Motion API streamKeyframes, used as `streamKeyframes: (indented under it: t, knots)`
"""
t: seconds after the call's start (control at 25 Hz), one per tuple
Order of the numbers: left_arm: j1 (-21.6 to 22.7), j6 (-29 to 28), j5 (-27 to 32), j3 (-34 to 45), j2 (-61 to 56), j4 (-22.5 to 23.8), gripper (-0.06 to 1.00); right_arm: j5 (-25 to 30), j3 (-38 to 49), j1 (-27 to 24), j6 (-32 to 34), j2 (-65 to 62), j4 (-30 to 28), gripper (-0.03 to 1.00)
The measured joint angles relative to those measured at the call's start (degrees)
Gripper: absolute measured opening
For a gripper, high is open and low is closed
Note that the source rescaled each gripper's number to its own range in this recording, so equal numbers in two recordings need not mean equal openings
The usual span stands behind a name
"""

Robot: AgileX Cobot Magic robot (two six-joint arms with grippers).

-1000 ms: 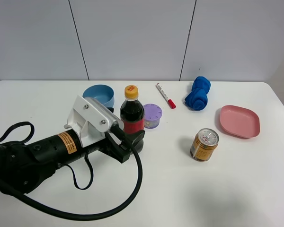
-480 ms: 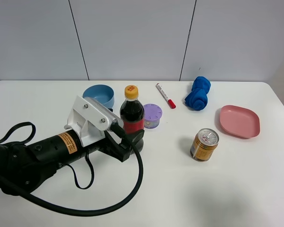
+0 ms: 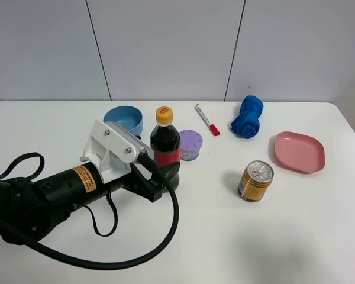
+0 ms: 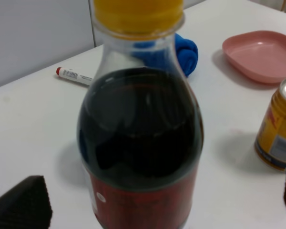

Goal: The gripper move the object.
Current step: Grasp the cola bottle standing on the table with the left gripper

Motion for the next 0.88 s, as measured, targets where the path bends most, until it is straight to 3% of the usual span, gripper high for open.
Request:
streamKeyframes:
  t: [0.36,0.88]
  knots:
    - [0.0,0.0,0.0,-0.1,0.0,-0.1,1.0,0.0,0.0,0.0,0.0,0.0,0.0,1.0]
    - [0.0,0.0,1.9,-6.2,5.3,2.0,1.0,0.0,0.0,0.0,0.0,0.0,0.0,1.0]
